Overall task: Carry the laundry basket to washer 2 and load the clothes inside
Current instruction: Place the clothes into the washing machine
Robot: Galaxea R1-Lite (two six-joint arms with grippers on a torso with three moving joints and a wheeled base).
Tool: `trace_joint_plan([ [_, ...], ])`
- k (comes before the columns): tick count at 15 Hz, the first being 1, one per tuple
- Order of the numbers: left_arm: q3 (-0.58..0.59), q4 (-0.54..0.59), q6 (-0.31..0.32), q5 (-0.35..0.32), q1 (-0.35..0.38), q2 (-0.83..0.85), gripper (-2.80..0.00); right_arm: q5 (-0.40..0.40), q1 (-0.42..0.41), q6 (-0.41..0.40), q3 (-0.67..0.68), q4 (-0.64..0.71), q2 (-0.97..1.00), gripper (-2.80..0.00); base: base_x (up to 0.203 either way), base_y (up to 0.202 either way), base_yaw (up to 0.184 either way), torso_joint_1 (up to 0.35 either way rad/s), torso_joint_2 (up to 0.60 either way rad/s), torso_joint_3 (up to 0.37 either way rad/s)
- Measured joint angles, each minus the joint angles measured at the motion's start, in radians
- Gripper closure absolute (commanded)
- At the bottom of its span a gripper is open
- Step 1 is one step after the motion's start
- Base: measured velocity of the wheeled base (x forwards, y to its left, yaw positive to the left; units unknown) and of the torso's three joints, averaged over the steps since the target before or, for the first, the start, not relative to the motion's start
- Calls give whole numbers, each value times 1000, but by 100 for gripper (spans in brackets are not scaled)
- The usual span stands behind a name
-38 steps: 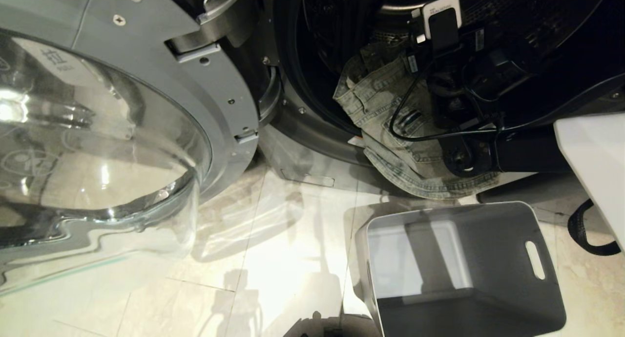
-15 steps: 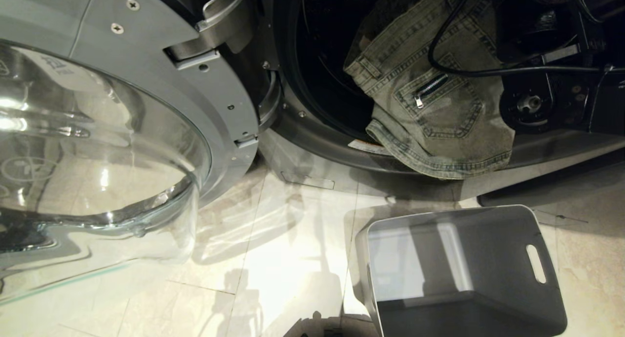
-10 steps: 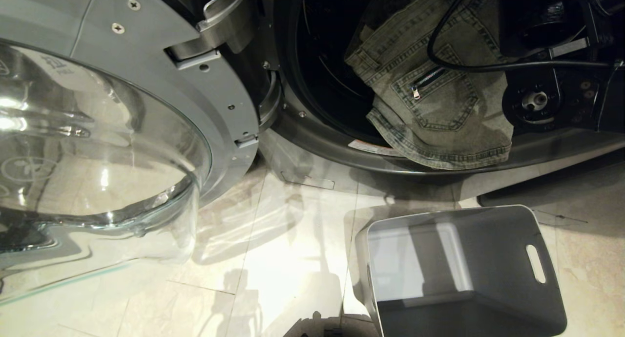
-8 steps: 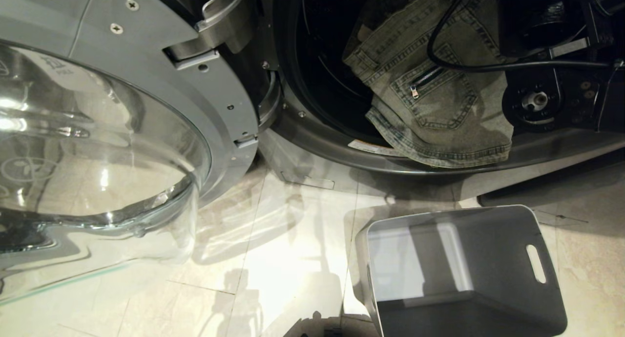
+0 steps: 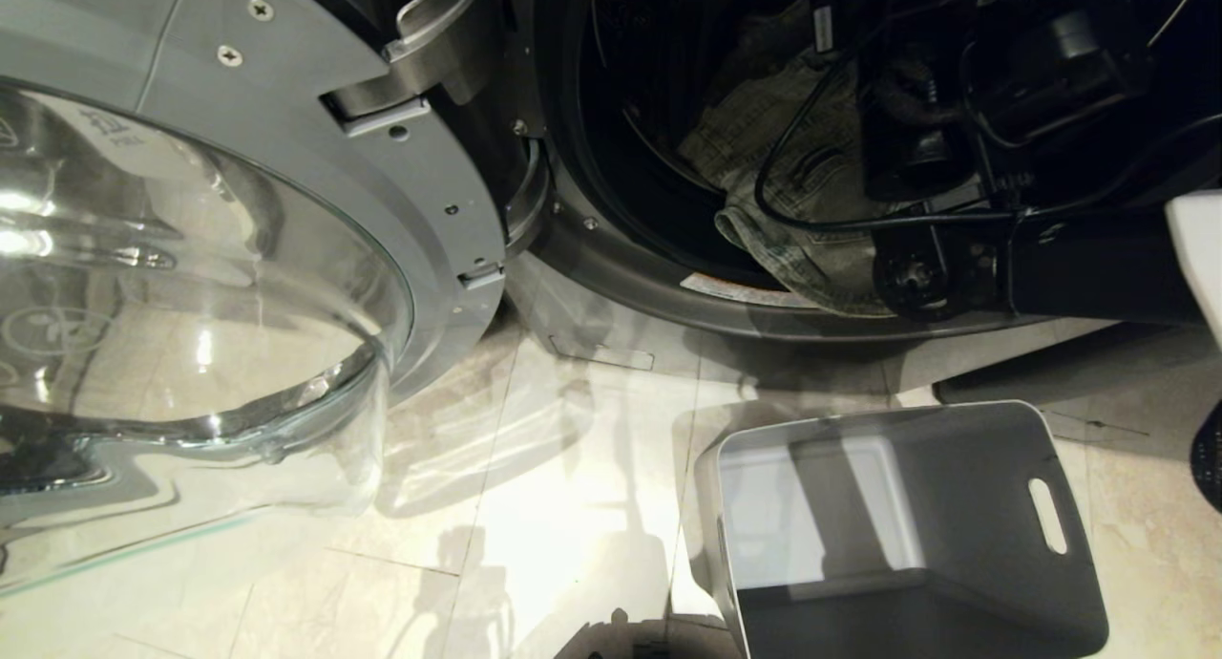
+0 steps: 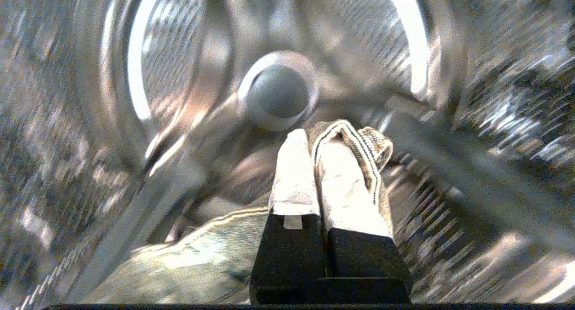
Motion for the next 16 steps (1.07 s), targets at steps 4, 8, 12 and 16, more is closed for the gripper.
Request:
trace_joint_plan([
  [4, 0, 0, 0, 0, 0, 0, 0, -24, -7, 3, 7, -15, 100, 0, 0, 0, 0, 0, 0, 0],
  [8, 0, 0, 0, 0, 0, 0, 0, -35, -33, 5, 8, -12, 155, 0, 0, 0, 0, 0, 0, 0],
  [12, 0, 0, 0, 0, 0, 0, 0, -34, -49, 5, 8, -11, 176, 0, 0, 0, 0, 0, 0, 0],
  [16, 0, 0, 0, 0, 0, 0, 0, -34, -56, 4, 9, -5, 179, 0, 0, 0, 0, 0, 0, 0],
])
